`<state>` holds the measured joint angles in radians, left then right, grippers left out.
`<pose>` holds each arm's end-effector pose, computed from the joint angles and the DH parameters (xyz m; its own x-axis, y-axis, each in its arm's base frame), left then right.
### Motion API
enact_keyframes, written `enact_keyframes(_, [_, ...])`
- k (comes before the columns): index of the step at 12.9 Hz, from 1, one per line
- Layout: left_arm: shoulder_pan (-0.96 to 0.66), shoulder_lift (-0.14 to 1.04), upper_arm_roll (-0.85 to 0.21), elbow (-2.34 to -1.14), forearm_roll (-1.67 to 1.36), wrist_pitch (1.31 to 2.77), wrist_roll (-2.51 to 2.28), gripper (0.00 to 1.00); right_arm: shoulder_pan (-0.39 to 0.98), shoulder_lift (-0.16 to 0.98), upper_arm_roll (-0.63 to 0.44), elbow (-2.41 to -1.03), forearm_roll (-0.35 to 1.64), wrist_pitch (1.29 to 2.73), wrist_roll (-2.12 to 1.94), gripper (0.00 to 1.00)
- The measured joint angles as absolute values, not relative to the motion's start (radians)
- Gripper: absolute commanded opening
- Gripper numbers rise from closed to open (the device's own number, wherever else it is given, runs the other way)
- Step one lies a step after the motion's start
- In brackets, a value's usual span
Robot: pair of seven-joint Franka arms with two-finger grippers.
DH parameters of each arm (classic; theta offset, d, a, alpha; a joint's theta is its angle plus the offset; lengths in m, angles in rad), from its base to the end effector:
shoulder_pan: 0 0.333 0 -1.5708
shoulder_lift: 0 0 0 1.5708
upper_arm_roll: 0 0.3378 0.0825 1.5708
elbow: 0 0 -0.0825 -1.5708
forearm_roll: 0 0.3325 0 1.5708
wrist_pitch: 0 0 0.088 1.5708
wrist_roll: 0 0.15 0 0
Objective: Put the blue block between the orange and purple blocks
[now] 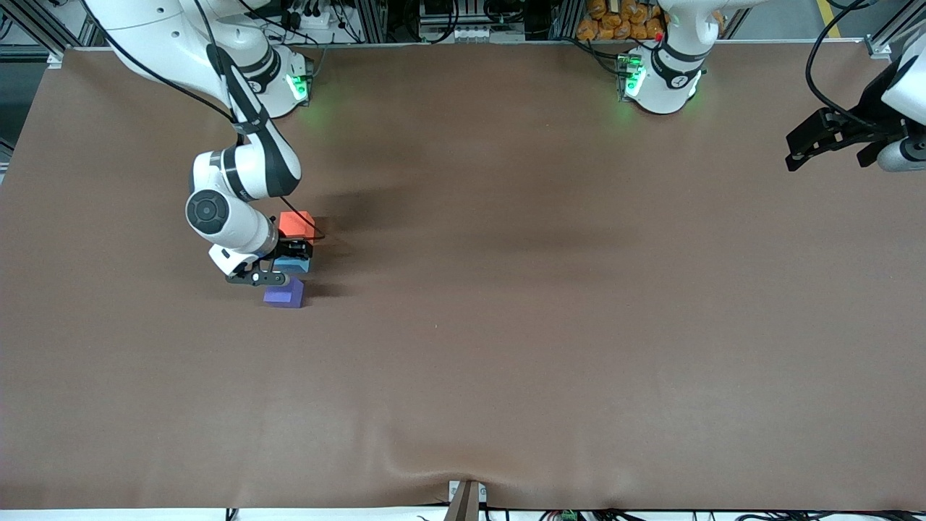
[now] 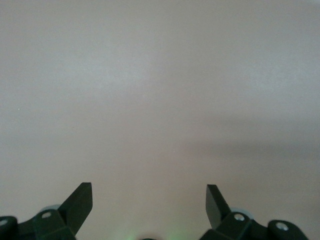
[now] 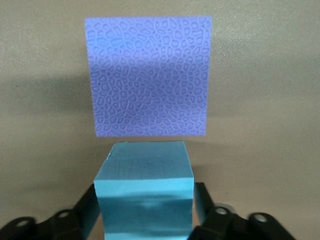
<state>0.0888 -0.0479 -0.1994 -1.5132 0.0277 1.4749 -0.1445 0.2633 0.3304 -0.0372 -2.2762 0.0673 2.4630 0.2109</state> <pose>0.4752 -0.0512 0.6419 0.9992 0.0366 0.0140 0.0371 -0.9987 -0.0354 0.4809 0.1120 0.2209 0.9887 -0.0393 -0.1446 -0.0385 -0.9992 0.0082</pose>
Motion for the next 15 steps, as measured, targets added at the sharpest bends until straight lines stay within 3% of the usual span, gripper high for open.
enact_keyframes(2, [0.088, -0.048, -0.200, -1.518, 0.028, 1.475, -0.145, 1.00, 0.263, 0.329, -0.037, -2.265, 0.067, 2.453, 0.211, 1.00])
enact_keyframes(4, [0.088, -0.048, -0.200, -1.521, 0.028, 1.475, -0.144, 1.00, 0.263, 0.319, -0.037, -2.201, 0.067, 2.344, 0.211, 1.00])
enact_keyframes(8, [0.088, -0.048, -0.200, -1.521, 0.028, 1.476, -0.144, 1.00, 0.252, 0.290, -0.043, -1.865, 0.068, 1.959, 0.211, 1.00])
enact_keyframes(11, [0.088, -0.048, -0.201, -1.521, 0.028, 1.476, -0.144, 1.00, 0.225, 0.294, -0.052, -1.613, 0.068, 1.792, 0.211, 1.00])
enact_keyframes(15, [0.079, -0.048, -0.202, -1.521, 0.028, 1.476, -0.144, 1.00, 0.125, 0.310, -0.056, -1.429, 0.067, 1.636, 0.205, 1.00])
